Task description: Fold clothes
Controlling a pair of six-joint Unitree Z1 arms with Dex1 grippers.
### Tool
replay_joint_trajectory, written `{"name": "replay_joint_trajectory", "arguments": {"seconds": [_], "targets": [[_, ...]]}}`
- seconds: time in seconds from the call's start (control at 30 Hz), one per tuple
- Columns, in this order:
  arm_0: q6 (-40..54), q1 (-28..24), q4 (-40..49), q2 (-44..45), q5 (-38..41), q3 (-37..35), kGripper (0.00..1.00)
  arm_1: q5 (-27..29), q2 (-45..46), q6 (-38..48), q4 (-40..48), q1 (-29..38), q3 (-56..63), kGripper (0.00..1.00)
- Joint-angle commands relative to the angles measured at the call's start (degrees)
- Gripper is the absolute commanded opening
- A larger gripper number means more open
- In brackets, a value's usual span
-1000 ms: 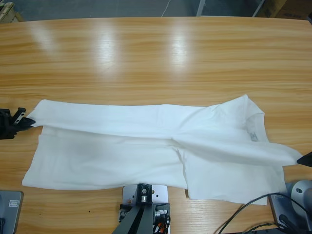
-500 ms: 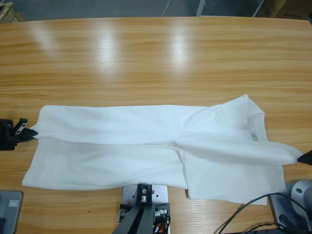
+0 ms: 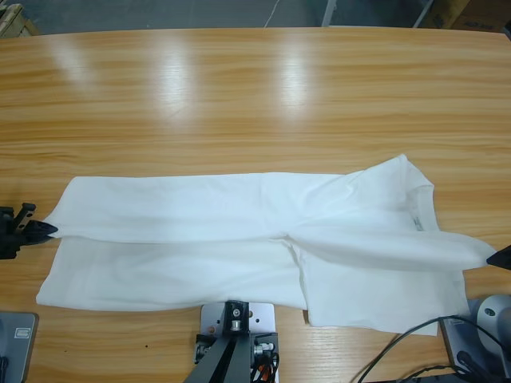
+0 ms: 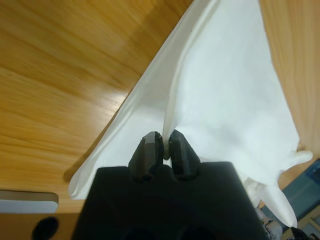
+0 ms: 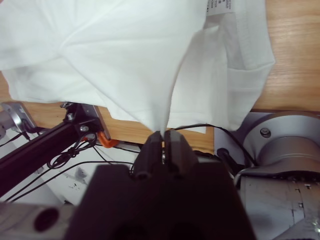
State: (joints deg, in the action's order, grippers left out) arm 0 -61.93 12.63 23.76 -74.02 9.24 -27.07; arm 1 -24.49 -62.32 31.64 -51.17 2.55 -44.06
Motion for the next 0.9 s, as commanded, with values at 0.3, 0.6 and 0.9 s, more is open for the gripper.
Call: {"name": "replay_joint_trajectory", "arguments": {"seconds": [0.3, 0.6, 0.9], "targets": [[6.2, -0.5, -2.4, 7.0, -1.9, 1.4, 0.973, -3.1, -0.7, 1.8, 0.1, 1.0, 1.1, 0.0], [6.2, -0.5, -5.1, 5.2, -1.8, 2.1, 0.97, -2.6, 6.3, 6.0, -8.6, 1.2, -0.1, 0.0], [6.1, -0.5, -6.6, 5.3, -1.8, 4.0, 0.973, -1.8, 1.8, 9.0, -4.6, 4.1, 0.5, 0.0]]}}
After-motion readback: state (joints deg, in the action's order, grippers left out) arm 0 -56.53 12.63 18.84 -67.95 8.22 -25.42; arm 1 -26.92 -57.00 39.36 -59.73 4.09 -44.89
